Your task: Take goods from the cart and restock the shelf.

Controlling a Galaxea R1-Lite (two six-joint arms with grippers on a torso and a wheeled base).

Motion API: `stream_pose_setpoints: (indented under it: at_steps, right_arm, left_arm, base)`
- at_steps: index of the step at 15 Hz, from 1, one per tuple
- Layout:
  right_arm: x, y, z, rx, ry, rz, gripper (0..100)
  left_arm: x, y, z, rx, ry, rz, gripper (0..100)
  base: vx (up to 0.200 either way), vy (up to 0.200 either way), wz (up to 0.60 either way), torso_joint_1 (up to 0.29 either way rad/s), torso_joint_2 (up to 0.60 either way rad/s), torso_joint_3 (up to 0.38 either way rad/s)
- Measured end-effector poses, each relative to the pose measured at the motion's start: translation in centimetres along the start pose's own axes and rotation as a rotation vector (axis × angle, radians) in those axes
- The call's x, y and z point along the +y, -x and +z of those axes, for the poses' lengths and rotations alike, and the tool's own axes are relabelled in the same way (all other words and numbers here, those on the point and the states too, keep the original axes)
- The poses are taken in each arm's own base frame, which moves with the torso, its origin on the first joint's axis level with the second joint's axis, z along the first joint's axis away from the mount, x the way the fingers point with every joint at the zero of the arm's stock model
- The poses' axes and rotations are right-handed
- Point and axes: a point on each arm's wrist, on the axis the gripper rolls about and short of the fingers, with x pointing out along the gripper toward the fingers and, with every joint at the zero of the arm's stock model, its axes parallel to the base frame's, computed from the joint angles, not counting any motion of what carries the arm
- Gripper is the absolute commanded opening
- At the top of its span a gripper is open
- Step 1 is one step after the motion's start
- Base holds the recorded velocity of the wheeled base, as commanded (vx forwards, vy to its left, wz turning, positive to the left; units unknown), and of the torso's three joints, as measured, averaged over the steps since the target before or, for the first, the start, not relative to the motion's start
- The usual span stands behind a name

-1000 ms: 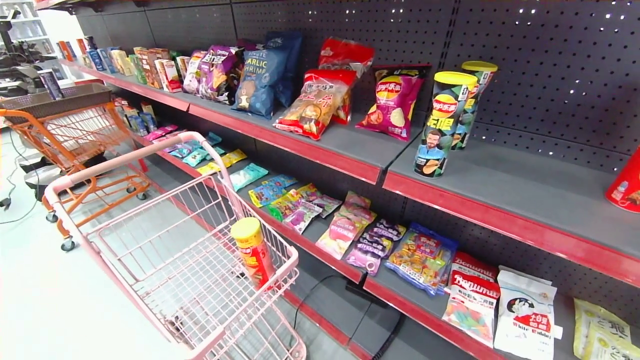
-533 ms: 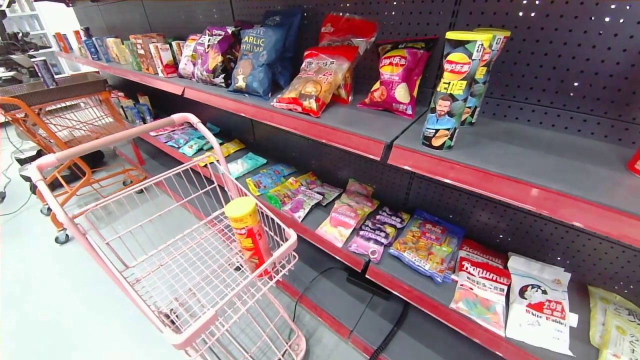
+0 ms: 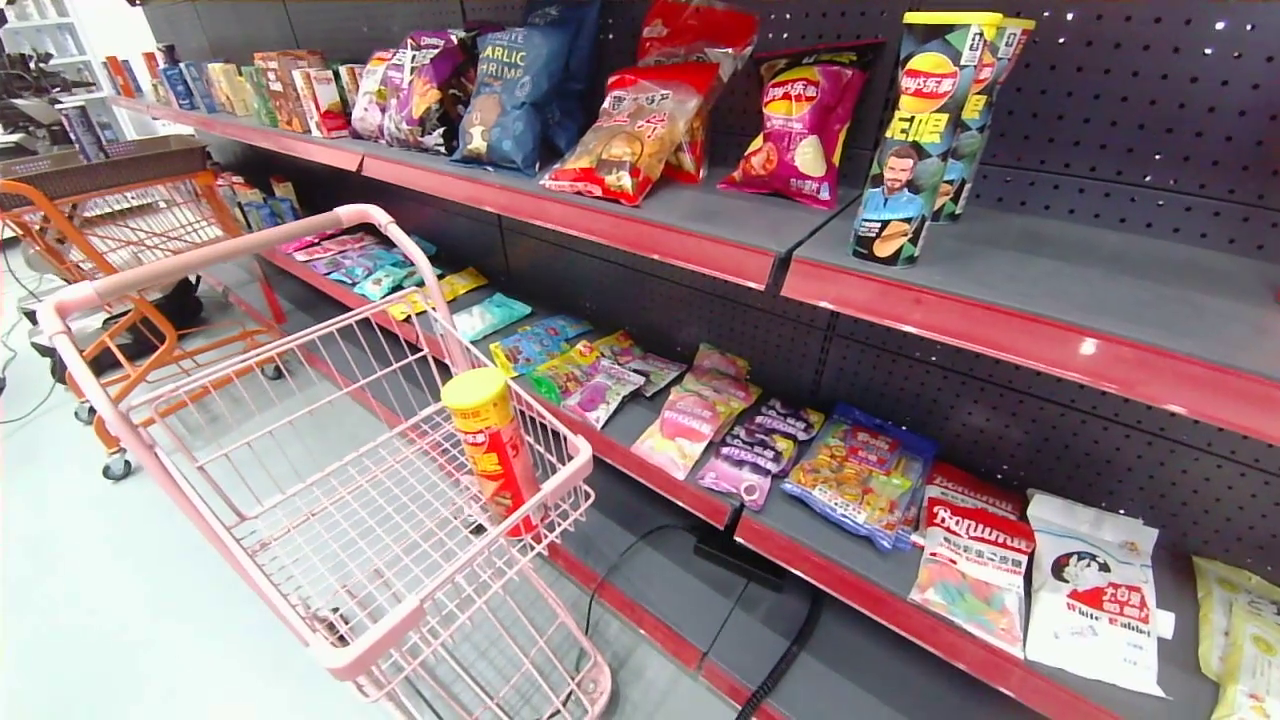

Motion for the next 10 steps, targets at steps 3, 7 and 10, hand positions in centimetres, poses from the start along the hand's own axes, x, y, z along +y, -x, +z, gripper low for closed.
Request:
stream_pose_setpoints:
  at_steps: [3, 7, 10]
  right_arm:
    - [0.0, 0.0, 0.0, 0.0, 0.0, 0.0, 100]
    - [0.0, 0.0, 0.0, 0.0, -0.002, -0.004, 100]
    - [0.0, 0.0, 0.0, 0.0, -0.002, -0.005, 100]
  left_arm:
    - [0.1, -1.7, 6.8, -0.01, 0.056, 0.036, 100]
    - [0.7, -11.5, 11.6, 0.107, 0.061, 0.102, 100]
    - [1.6, -20.3, 9.8, 0.16, 0.0, 0.033, 100]
  base:
    - [0.0, 0.0, 0.0, 0.0, 0.0, 0.0]
    - [0.0, 0.0, 0.0, 0.0, 0.0, 0.0]
    - [0.0, 0.0, 0.0, 0.0, 0.0, 0.0]
